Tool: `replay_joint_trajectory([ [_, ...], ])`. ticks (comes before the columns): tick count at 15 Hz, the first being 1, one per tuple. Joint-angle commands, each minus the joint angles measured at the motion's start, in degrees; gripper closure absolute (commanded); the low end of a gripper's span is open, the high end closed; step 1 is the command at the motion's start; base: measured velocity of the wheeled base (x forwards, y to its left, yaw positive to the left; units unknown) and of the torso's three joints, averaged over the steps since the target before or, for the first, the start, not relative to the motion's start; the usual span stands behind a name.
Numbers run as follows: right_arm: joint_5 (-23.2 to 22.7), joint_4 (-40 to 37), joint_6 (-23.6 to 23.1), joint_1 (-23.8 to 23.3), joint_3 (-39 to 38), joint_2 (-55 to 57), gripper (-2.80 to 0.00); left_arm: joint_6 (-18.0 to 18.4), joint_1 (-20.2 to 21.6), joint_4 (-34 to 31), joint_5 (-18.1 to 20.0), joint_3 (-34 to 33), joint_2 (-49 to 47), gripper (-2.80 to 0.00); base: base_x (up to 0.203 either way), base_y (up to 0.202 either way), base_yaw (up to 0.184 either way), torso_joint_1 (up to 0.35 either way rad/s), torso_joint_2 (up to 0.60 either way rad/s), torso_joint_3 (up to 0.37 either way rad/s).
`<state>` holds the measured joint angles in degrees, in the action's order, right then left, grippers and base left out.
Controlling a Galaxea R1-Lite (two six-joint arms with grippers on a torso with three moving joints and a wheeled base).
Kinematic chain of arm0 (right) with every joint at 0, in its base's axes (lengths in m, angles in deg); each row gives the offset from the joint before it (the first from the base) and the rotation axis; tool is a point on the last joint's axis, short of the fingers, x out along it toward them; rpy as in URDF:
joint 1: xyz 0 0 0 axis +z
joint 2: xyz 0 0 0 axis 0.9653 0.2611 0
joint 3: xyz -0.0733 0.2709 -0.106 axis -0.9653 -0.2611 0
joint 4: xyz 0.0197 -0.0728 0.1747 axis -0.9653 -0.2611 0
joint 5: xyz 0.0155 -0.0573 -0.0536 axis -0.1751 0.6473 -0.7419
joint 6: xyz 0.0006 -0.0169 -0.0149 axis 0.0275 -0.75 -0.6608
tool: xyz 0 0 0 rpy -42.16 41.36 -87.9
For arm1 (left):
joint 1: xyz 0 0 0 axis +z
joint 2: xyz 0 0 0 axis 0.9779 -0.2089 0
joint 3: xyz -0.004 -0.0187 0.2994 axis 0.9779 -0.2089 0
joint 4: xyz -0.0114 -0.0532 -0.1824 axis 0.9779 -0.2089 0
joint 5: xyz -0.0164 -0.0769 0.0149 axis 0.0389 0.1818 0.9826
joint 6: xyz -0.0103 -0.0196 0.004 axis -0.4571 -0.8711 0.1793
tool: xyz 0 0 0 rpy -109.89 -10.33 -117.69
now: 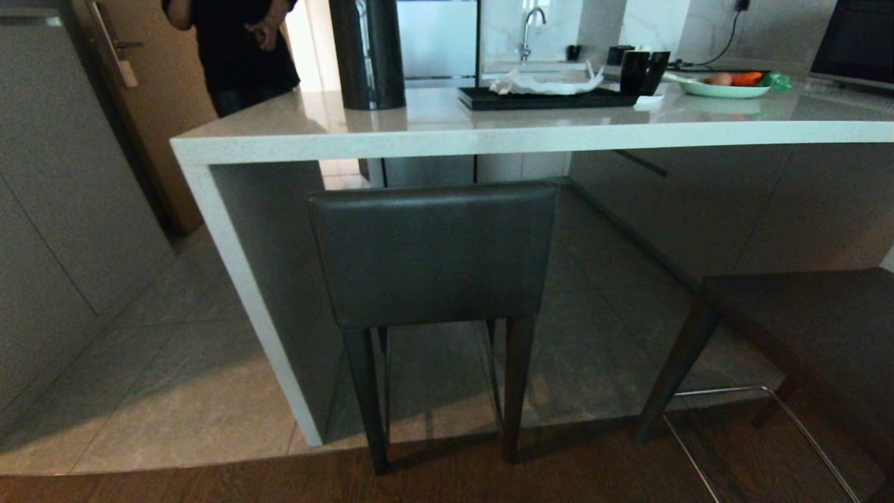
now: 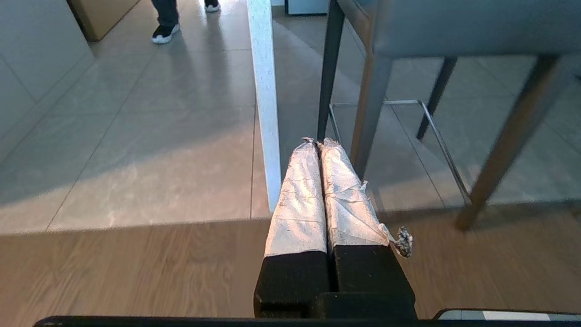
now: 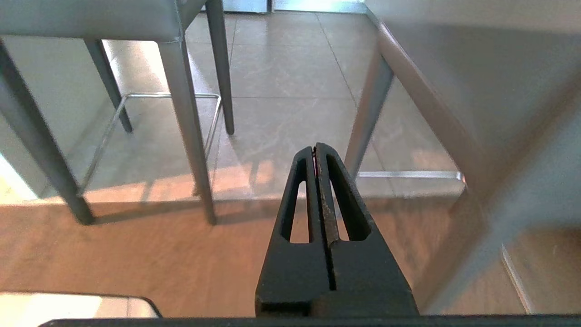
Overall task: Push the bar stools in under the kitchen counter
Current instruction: Push the gray chair back under the dining table
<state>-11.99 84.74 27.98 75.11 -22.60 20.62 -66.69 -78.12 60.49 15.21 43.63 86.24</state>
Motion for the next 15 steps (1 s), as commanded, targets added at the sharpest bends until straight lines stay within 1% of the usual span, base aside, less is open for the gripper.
replay_joint_trajectory([
  [1, 0.7, 0.2, 3.6, 0.0, 0.0, 0.1, 0.00, 0.0, 0.0, 0.0, 0.0, -0.1, -0.2, 0.00, -0.197, 0.000, -0.002, 0.001, 0.00, 0.002],
  [2, 2.2, 0.4, 5.2, 0.0, 0.0, 0.1, 0.00, 0.1, 0.0, 0.0, 0.0, -0.1, -0.2, 0.00, -0.201, 0.000, -0.003, 0.007, 0.00, 0.002],
  [9, 2.2, 0.4, 5.2, 0.0, 0.0, 0.1, 0.00, 0.1, 0.0, 0.0, 0.0, -0.1, -0.2, 0.00, -0.197, 0.000, -0.003, 0.003, 0.00, 0.002],
  [10, 2.2, 0.4, 5.2, 0.0, 0.0, 0.1, 0.00, 0.0, -0.1, 0.0, 0.0, -0.1, -0.2, 0.00, -0.118, 0.000, -0.006, -0.005, 0.00, 0.002],
  [15, 2.2, 0.4, 5.2, 0.0, 0.0, 0.1, 0.00, -0.3, -0.1, 0.0, 0.0, -0.1, -0.2, 0.00, 0.000, 0.000, 0.000, 0.000, 0.00, 0.000],
])
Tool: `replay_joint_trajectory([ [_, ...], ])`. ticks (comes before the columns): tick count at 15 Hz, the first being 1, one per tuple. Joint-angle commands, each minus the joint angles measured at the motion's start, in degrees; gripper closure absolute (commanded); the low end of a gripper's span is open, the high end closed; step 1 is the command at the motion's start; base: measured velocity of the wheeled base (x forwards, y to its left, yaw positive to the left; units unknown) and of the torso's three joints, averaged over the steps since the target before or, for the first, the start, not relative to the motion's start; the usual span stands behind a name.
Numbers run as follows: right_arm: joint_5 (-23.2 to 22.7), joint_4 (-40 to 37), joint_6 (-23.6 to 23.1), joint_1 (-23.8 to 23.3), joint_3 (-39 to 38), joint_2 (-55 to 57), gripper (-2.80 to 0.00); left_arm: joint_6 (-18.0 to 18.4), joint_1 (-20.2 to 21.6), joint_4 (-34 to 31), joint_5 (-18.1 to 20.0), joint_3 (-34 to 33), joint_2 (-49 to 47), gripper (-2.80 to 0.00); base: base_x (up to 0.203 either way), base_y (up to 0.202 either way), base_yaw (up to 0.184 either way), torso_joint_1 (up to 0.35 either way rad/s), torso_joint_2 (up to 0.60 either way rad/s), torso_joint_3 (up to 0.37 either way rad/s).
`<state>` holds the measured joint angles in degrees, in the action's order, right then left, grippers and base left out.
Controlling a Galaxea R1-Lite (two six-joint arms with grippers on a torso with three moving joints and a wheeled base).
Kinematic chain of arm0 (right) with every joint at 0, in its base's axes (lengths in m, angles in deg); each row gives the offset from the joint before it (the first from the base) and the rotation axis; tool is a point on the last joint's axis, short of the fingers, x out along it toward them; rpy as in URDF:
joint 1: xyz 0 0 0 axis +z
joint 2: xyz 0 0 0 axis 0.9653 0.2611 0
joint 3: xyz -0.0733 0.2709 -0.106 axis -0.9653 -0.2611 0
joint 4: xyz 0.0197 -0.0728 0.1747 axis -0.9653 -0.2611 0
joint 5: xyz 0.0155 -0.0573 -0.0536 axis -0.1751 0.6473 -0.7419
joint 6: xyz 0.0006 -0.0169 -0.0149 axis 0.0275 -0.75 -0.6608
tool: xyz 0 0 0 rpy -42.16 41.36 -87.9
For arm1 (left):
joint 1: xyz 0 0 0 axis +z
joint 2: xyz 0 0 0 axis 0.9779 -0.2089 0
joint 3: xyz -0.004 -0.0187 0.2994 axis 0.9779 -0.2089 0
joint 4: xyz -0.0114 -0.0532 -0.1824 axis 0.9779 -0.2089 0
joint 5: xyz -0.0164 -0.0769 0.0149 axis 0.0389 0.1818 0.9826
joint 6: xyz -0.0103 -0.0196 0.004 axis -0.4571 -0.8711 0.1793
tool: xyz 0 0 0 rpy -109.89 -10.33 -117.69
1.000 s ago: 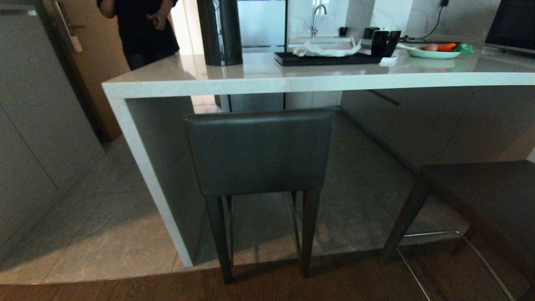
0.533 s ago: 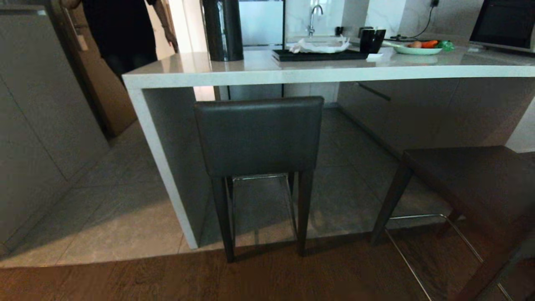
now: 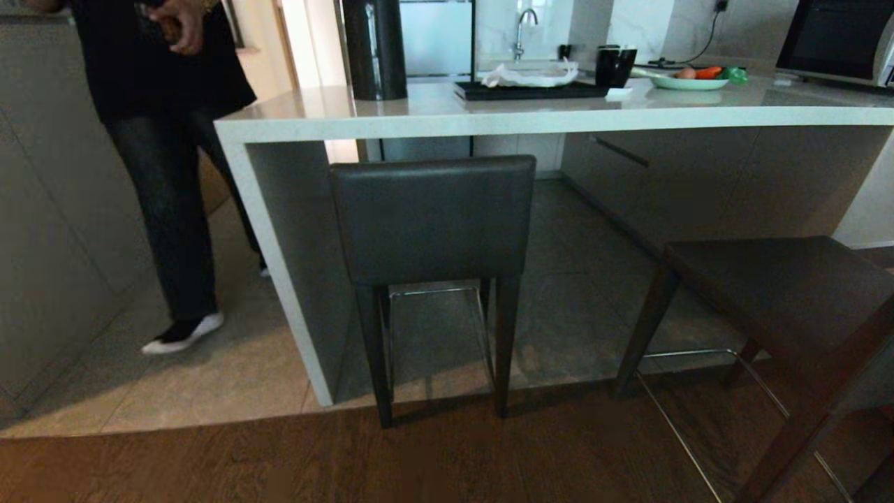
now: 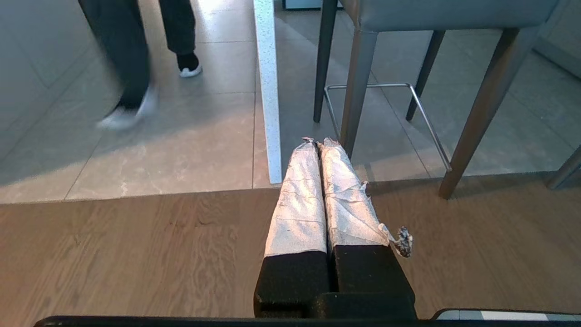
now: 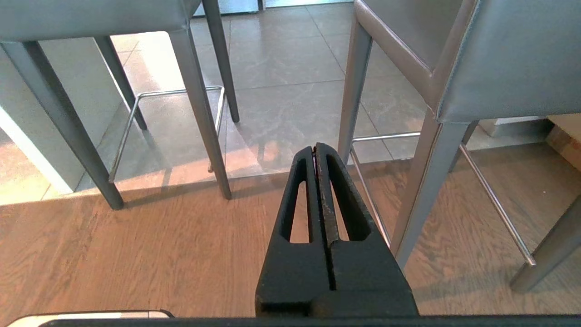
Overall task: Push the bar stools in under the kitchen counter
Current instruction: Push the gray chair back under the dining table
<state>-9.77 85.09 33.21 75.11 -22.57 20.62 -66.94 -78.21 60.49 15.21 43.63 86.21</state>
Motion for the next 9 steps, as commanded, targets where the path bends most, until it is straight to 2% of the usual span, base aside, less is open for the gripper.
replay_joint_trajectory([
  [1, 0.0, 0.0, 0.0, 0.0, 0.1, 0.1, 0.00, 0.0, 0.1, 0.0, 0.0, -0.1, -0.2, 0.00, 0.000, 0.000, 0.000, 0.000, 0.00, 0.000],
  [4, -0.1, 0.0, 0.0, 0.0, 0.0, 0.1, 0.00, 0.0, 0.1, 0.0, 0.0, -0.1, -0.2, 0.00, 0.002, -0.022, 0.000, 0.001, 0.00, 0.001],
  [9, 0.0, 0.0, 0.0, 0.0, 0.0, 0.1, 0.00, -0.2, 0.1, 0.0, 0.0, -0.1, -0.2, 0.00, 0.001, -0.182, 0.003, 0.002, 0.00, 0.002],
])
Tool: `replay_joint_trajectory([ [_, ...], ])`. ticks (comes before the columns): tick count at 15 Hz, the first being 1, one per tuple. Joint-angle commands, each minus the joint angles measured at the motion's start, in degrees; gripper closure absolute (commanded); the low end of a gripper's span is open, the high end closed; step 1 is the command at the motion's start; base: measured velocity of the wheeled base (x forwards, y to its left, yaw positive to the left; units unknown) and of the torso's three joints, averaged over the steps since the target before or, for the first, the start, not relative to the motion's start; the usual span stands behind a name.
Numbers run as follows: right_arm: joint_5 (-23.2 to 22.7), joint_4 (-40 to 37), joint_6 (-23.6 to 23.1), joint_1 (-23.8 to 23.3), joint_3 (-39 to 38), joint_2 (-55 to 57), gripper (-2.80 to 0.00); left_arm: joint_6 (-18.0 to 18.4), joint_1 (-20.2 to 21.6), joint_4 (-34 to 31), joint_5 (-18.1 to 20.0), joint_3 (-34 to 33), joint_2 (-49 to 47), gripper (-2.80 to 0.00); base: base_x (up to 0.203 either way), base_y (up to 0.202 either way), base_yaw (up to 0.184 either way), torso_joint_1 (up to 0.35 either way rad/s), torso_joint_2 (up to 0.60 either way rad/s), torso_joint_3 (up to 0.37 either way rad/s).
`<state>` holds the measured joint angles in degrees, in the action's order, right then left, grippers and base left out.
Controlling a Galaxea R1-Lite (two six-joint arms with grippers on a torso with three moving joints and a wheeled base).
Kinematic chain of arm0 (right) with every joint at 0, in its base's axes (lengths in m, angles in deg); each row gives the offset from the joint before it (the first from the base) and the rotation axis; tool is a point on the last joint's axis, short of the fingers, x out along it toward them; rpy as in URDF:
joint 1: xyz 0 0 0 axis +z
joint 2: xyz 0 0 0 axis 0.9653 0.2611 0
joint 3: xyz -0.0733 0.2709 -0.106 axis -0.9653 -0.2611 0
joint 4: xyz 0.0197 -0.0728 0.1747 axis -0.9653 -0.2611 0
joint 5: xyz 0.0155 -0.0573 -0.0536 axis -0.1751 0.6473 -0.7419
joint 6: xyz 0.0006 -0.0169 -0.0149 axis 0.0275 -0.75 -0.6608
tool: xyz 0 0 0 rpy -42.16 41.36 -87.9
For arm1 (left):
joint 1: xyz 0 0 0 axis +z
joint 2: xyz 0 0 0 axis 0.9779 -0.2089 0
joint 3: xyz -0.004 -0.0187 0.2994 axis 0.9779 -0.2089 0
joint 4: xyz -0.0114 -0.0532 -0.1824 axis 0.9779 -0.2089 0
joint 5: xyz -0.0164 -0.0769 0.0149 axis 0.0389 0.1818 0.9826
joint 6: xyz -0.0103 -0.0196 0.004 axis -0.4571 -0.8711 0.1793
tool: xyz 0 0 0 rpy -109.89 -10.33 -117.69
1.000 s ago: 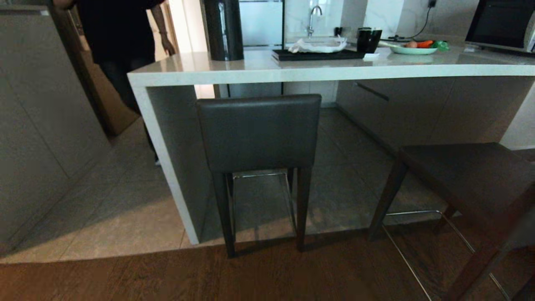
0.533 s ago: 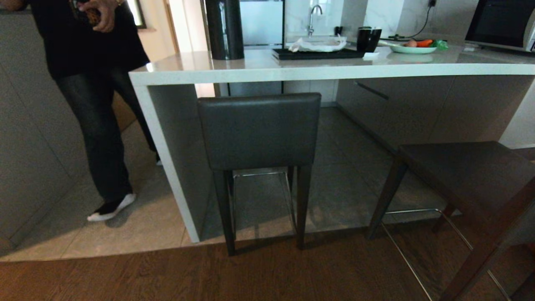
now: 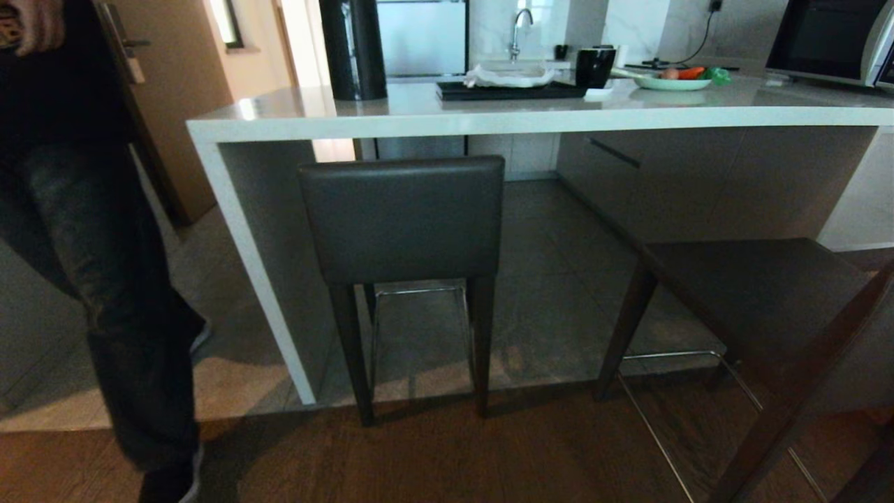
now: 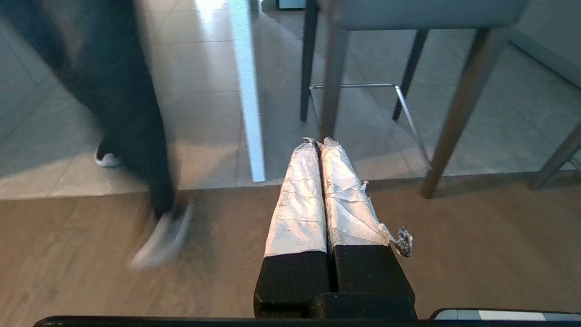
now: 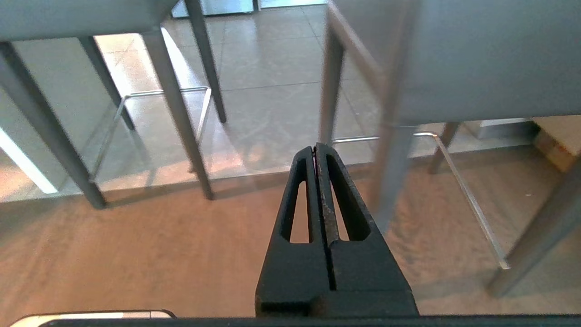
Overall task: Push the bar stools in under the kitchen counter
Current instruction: Push the gray chair back under the dining table
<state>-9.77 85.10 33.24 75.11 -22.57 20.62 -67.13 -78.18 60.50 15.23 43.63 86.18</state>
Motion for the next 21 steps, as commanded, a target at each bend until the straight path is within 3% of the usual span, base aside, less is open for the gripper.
replay_joint_trajectory([
  [1, 0.0, 0.0, 0.0, 0.0, 0.0, 0.1, 0.00, 0.0, 0.0, 0.0, 0.0, -0.1, -0.1, 0.00, 0.000, -0.195, 0.001, 0.002, 0.00, 0.006],
  [21, 0.0, 0.0, 0.0, 0.0, 0.0, 0.1, 0.00, -0.1, 0.0, 0.1, 0.0, -0.1, -0.2, 0.00, 0.000, -0.196, 0.002, 0.003, 0.00, 0.001],
])
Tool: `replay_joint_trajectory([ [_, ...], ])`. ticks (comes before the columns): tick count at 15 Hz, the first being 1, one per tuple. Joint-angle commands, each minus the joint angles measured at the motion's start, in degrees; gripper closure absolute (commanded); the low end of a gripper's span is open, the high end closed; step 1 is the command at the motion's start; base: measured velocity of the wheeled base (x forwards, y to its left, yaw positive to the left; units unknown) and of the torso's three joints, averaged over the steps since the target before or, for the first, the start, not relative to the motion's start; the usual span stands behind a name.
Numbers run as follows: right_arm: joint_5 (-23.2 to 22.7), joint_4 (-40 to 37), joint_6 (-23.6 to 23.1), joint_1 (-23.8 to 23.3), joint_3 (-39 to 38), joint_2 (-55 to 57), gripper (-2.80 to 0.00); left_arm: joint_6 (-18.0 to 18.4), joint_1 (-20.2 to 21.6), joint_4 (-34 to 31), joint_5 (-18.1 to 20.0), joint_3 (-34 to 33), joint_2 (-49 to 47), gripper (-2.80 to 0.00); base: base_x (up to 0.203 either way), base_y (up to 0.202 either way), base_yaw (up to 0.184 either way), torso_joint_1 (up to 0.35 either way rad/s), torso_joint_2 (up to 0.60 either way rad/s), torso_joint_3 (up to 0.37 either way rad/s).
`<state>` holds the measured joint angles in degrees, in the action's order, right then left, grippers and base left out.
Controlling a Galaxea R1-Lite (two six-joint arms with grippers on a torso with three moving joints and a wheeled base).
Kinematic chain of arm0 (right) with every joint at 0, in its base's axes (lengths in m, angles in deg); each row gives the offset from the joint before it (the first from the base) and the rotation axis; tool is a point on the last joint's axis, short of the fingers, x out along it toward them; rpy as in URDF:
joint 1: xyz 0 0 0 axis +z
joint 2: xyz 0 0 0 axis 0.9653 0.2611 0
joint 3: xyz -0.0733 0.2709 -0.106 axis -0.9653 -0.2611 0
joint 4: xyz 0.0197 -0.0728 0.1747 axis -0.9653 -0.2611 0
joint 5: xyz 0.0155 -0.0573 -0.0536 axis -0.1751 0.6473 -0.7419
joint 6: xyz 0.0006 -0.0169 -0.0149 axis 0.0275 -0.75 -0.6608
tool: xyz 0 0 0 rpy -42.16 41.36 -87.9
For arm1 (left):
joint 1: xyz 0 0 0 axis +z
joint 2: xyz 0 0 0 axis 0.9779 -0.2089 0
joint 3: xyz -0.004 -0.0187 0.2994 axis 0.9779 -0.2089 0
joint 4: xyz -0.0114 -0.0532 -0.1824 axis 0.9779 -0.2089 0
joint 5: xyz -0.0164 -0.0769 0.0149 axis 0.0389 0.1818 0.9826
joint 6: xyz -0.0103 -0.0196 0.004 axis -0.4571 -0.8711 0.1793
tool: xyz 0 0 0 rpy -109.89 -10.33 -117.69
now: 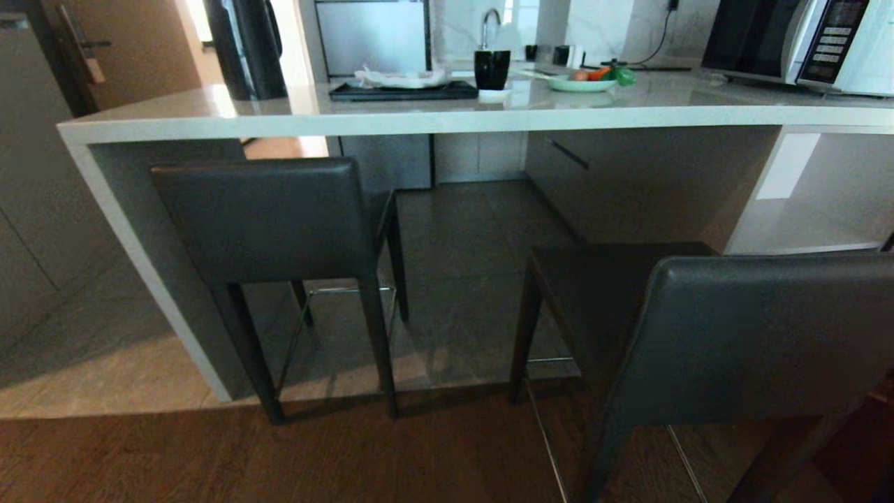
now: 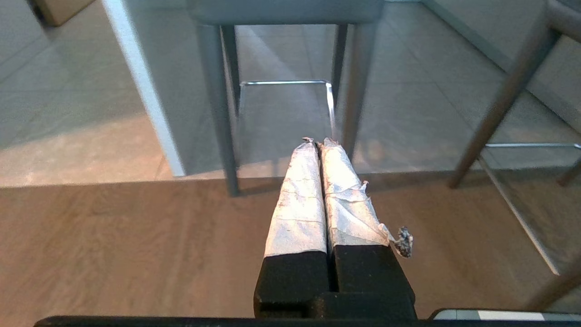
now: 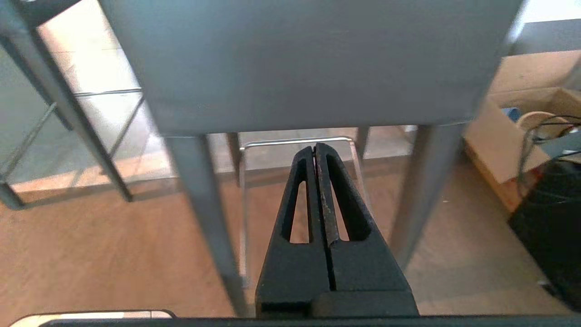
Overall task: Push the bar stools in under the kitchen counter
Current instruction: Push the gray chair back under the dining table
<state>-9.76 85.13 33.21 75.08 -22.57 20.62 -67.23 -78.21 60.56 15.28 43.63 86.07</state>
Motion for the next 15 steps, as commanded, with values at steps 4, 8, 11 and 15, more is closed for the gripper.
replay_joint_trajectory([
  [4, -0.1, 0.0, 0.0, 0.0, 0.0, 0.1, 0.00, 0.0, 0.0, 0.0, 0.0, -0.1, 0.0, 0.00, 0.000, -0.197, 0.003, 0.006, 0.00, 0.003],
  [8, 0.0, 0.0, 0.0, 0.0, 0.0, 0.1, 0.00, 0.0, 0.0, 0.0, 0.0, -0.1, -0.1, 0.00, 0.000, -0.197, 0.002, 0.002, 0.00, 0.003],
  [11, -0.1, 0.0, 0.0, 0.0, 0.0, 0.1, 0.00, 0.0, 0.0, 0.0, 0.0, -0.1, 0.0, 0.00, 0.000, -0.198, 0.004, 0.004, 0.00, 0.004],
  [15, -0.1, 0.0, 0.0, 0.0, 0.0, 0.1, 0.00, 0.0, 0.0, 0.0, 0.0, -0.1, 0.0, 0.00, 0.000, -0.193, 0.002, 0.001, 0.00, 0.004],
])
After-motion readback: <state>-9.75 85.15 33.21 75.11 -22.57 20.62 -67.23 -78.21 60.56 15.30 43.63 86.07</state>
